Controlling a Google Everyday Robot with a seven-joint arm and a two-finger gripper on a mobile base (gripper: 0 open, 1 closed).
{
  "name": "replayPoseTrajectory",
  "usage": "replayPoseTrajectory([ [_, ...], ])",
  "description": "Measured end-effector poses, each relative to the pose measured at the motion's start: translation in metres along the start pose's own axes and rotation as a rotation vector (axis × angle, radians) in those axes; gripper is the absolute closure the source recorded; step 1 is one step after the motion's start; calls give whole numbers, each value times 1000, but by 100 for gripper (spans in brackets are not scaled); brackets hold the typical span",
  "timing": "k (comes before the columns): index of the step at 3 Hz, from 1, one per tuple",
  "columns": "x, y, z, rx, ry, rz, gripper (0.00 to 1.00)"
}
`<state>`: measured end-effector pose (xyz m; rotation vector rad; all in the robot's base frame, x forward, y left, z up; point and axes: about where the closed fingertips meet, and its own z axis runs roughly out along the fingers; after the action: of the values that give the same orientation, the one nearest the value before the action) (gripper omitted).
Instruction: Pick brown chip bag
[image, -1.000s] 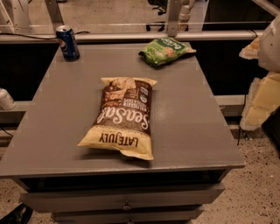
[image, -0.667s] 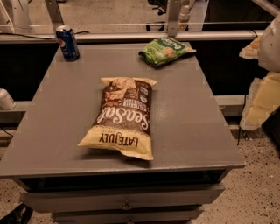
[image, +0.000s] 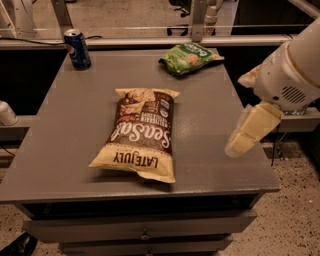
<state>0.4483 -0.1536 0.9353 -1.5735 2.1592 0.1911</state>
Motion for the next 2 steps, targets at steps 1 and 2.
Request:
replayPoseTrajectory([
  [1,-37,12,35,-58,-132,20,0],
  [2,-75,27,59,-114,-235,27,0],
])
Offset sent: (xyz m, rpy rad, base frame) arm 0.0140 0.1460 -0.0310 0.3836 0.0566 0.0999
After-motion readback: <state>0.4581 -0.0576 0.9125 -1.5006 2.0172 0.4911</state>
